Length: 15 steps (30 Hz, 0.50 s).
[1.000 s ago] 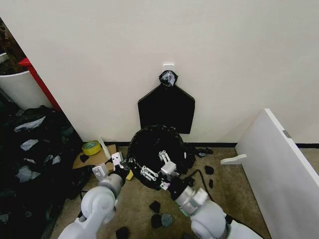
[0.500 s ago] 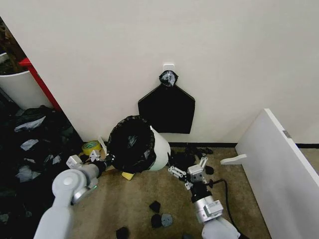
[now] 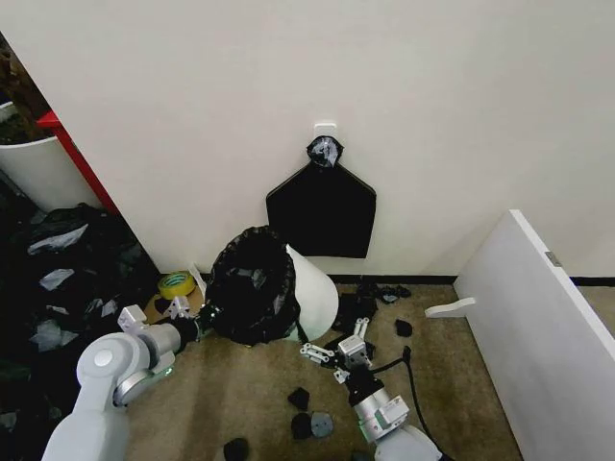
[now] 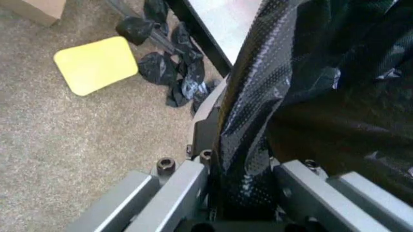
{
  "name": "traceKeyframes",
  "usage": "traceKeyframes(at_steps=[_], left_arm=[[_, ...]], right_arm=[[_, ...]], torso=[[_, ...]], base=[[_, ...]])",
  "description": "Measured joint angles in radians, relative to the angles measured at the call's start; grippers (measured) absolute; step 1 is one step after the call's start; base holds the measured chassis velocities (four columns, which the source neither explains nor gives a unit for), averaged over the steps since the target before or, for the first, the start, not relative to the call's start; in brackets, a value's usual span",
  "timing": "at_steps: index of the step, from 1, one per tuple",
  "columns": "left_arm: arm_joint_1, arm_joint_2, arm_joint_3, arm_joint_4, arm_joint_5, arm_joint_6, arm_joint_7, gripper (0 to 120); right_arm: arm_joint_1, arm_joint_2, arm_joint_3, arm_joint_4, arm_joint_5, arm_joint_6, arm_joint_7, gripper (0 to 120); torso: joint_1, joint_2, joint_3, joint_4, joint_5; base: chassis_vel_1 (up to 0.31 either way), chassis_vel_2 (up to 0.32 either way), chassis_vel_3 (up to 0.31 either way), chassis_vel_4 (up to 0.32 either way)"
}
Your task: Place the garbage bag over the trash bin.
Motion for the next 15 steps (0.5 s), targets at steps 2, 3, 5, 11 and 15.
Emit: traceKeyframes(at_steps=[2,3,5,11,15], left_arm=[[0.003,-0.002,0.006,-0.006,0.008,-0.001,0.006,0],[0.005,-0.002,0.008,-0.009,0.010,-0.001,0.008,0],[0.007,-0.002,0.008,-0.014,0.011,-0.002,0.011,0],[0.015,-0.006,0.010,-0.038,0.014,-0.005,0.015,0],[0.019,-0.006,0.011,-0.049,0.015,-0.005,0.018,0]], right_arm=[[0.000,0.005,0.001,-0.001,0.011,0.005,-0.007,100],[0.000,0.006,0.002,-0.003,0.011,0.004,-0.007,100],[0.000,0.007,0.007,-0.008,0.006,-0.002,-0.004,100],[0.012,0.018,0.047,-0.073,-0.098,-0.072,0.090,100],[0.012,0.015,0.056,-0.084,-0.101,-0.078,0.105,100]], torso=[[0.000,0.000,0.000,0.0000,-0.0001],[0.000,0.000,0.000,-0.0001,0.0000],[0.000,0.000,0.000,0.0000,0.0000],[0.000,0.000,0.000,0.0000,0.0001],[0.000,0.000,0.000,0.0000,0.0001]], base=[[0.000,0.000,0.000,0.000],[0.000,0.000,0.000,0.000],[0.000,0.000,0.000,0.000],[0.000,0.000,0.000,0.000],[0.000,0.000,0.000,0.000]])
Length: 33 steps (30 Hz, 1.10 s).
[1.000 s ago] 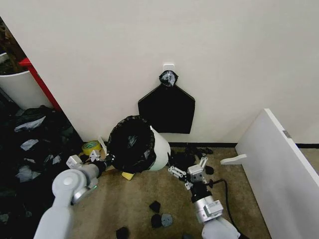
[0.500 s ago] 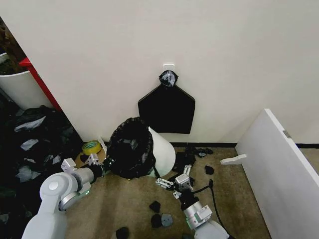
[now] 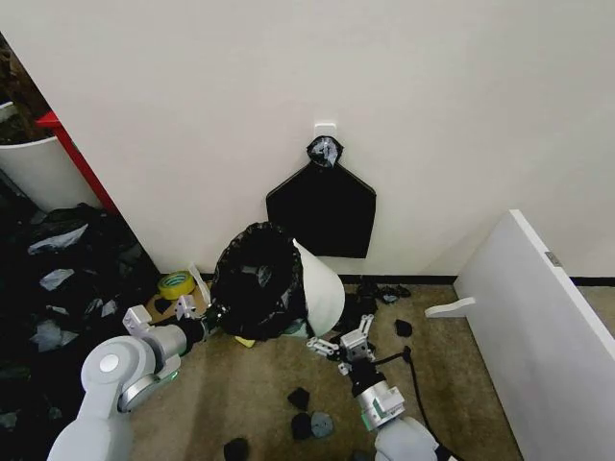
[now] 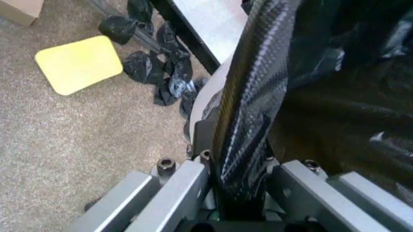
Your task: Place the garbage bag over the trash bin.
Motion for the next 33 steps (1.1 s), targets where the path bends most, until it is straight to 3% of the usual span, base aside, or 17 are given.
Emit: traceKeyframes(at_steps=[11,21,23,25,26,28,30,31,33], left_arm=[[0.000,-0.001,0.004,-0.006,0.023,0.000,0.025,0],[-0.013,0.030,0.032,0.013,0.091,0.001,0.076,0],[-0.015,0.054,0.069,0.017,0.155,0.001,0.117,0],[-0.006,0.083,0.119,0.017,0.243,0.001,0.182,0],[-0.006,0.083,0.119,0.017,0.243,0.001,0.182,0],[0.018,0.119,0.165,0.013,0.377,-0.009,0.271,0],[0.049,0.167,0.199,0.007,0.548,-0.070,0.370,0],[0.053,0.176,0.203,0.007,0.579,-0.085,0.389,0],[0.085,0.247,0.238,0.012,0.818,-0.247,0.527,0]], right_arm=[[-0.013,-0.027,0.021,0.025,0.045,0.071,-0.056,100],[-0.078,-0.145,0.056,0.100,0.212,0.232,-0.135,100],[-0.103,-0.194,0.098,0.099,0.256,0.356,-0.310,100],[-0.099,-0.210,0.129,0.094,0.307,0.406,-0.410,100],[-0.099,-0.210,0.129,0.094,0.307,0.406,-0.410,100],[-0.075,-0.210,0.144,0.101,0.370,0.407,-0.431,100],[-0.031,-0.207,0.164,0.105,0.442,0.394,-0.439,100],[-0.027,-0.206,0.165,0.105,0.448,0.393,-0.439,100],[0.014,-0.204,0.179,0.104,0.502,0.380,-0.459,100]], torso=[[0.000,0.000,0.000,0.0000,0.0000],[0.000,0.000,0.000,0.0000,0.0000],[0.000,0.000,0.000,-0.0001,-0.0002],[0.000,0.000,0.000,-0.0002,0.0000],[0.000,0.000,0.000,-0.0002,0.0000],[0.000,0.000,0.000,-0.0003,-0.0001],[0.000,0.000,0.000,0.0000,-0.0004],[0.000,0.000,0.000,0.0001,-0.0003],[0.000,0.000,0.000,0.0005,0.0002]], base=[[0.000,0.000,0.000,0.000],[0.000,0.000,0.000,0.000],[0.000,0.000,0.000,0.000],[0.000,0.000,0.000,0.000],[0.000,0.000,0.000,0.000],[0.000,0.000,0.000,0.000],[0.000,0.000,0.000,0.000],[0.000,0.000,0.000,0.000],[0.000,0.000,0.000,0.000]])
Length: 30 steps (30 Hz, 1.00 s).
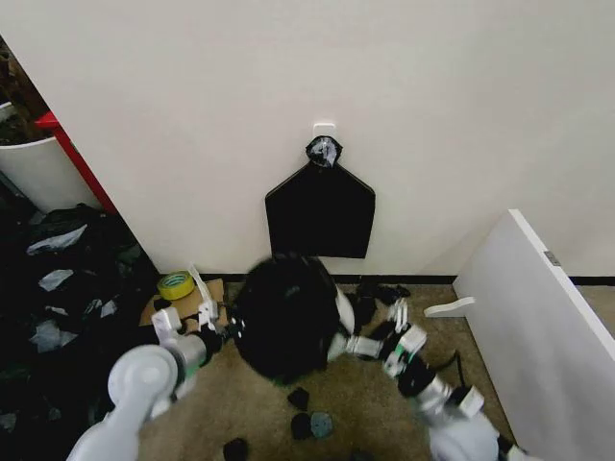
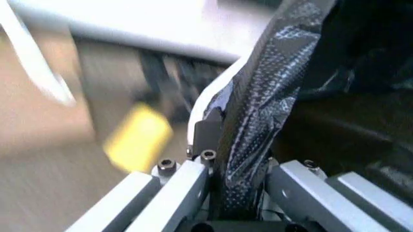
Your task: Place the garbage bag over the trash bin.
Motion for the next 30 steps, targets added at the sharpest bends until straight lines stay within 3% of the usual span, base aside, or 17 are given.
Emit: traceKeyframes(at_steps=[1,5,7,8,9,11,15,22,30], left_arm=[[0.000,0.000,0.000,0.000,0.000,0.000,0.000,0],[0.027,0.061,0.043,0.040,0.189,-0.233,0.143,0],[0.029,0.072,0.044,0.093,0.254,-0.393,0.236,0],[0.027,0.073,0.041,0.120,0.268,-0.463,0.289,0],[0.027,0.073,0.041,0.120,0.268,-0.463,0.289,0],[0.011,0.072,0.028,0.209,0.289,-0.634,0.461,0],[-0.015,0.069,-0.002,0.316,0.279,-0.803,0.649,0],[-0.042,0.070,-0.020,0.367,0.305,-0.889,0.743,0],[-0.056,0.067,-0.020,0.371,0.308,-0.899,0.766,0]], right_arm=[[0.000,0.000,0.000,0.000,0.000,0.000,0.000,100],[0.022,-0.002,0.001,-0.018,0.033,-0.003,-0.085,100],[0.028,-0.003,0.001,-0.033,0.038,-0.002,-0.124,100],[0.031,-0.003,0.001,-0.040,0.040,-0.002,-0.138,100],[0.031,-0.003,0.001,-0.040,0.040,-0.002,-0.138,100],[0.042,-0.002,0.001,-0.057,0.050,-0.002,-0.168,100],[0.056,-0.007,0.003,-0.085,0.048,-0.006,-0.218,100],[0.058,-0.018,-0.009,-0.092,-0.010,-0.025,-0.225,100],[0.050,-0.017,-0.034,-0.092,-0.029,-0.046,-0.235,100]], torso=[[0.000,0.000,0.000,0.0000,0.0000],[0.000,0.000,0.000,-0.0008,-0.0005],[0.000,0.000,0.000,-0.0009,-0.0002],[0.000,0.000,0.000,-0.0007,0.0000],[0.000,0.000,0.000,-0.0007,0.0000],[0.000,0.000,0.000,-0.0006,-0.0005],[0.000,0.000,0.000,-0.0005,0.0001],[0.000,0.000,0.000,-0.0006,-0.0003],[0.000,0.000,0.000,-0.0007,-0.0003]], base=[[0.000,0.000,0.000,0.000],[0.000,0.000,0.000,0.000],[0.000,0.000,0.000,0.000],[0.000,0.000,0.000,0.000],[0.000,0.000,0.000,0.000],[0.000,0.000,0.000,0.000],[0.000,0.000,0.000,0.000],[0.000,0.000,0.000,0.000],[0.000,0.000,0.000,0.000]])
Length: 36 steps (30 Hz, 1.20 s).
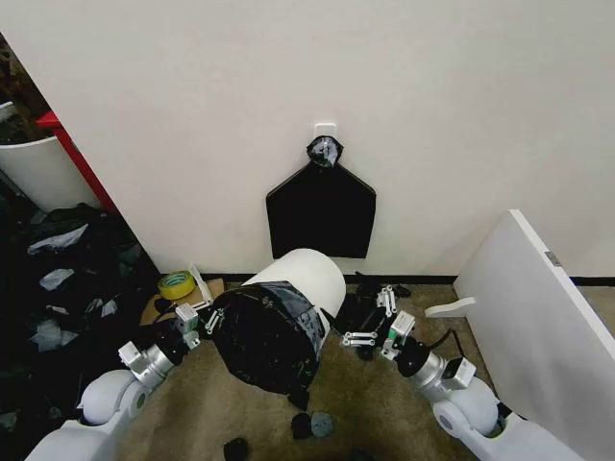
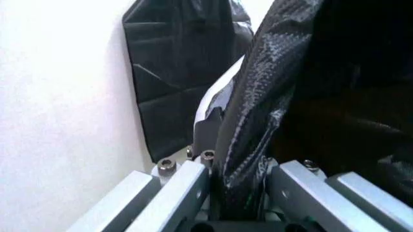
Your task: Place the garbage bag over the trash bin.
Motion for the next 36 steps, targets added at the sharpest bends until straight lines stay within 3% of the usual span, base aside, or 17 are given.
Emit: traceKeyframes(at_steps=[11,19,24,31,34,36], left_arm=[[0.007,0.002,-0.005,-0.028,-0.017,0.009,0.014,0],[0.012,-0.004,-0.009,-0.031,-0.026,0.014,0.046,0],[0.008,-0.007,-0.008,-0.025,-0.028,0.019,0.048,0],[-0.006,-0.014,-0.006,-0.009,-0.044,0.035,0.016,0],[-0.009,-0.019,0.000,-0.014,-0.052,0.074,-0.035,0],[-0.002,-0.019,0.011,-0.046,-0.052,0.147,-0.098,0]], right_arm=[[0.010,0.028,-0.006,-0.056,-0.114,-0.046,0.023,100],[0.039,0.050,-0.006,-0.072,-0.173,-0.078,0.151,100],[0.045,0.050,-0.006,-0.079,-0.166,-0.077,0.161,100],[0.035,0.038,-0.004,-0.076,-0.075,-0.019,0.055,100],[0.037,0.035,0.012,-0.054,-0.009,-0.002,0.018,100],[0.053,0.034,0.035,-0.033,0.039,-0.002,0.021,100]], torso=[[0.000,0.000,0.000,0.0001,0.0000],[0.000,0.000,0.000,0.0001,0.0000],[0.000,0.000,0.000,0.0002,0.0000],[0.000,0.000,0.000,0.0001,0.0001],[0.000,0.000,0.000,0.0001,0.0001],[0.000,0.000,0.000,0.0000,0.0001]], base=[[0.000,0.000,0.000,0.000],[0.000,0.000,0.000,0.000],[0.000,0.000,0.000,0.000],[0.000,0.000,0.000,0.000],[0.000,0.000,0.000,0.000],[0.000,0.000,0.000,0.000]])
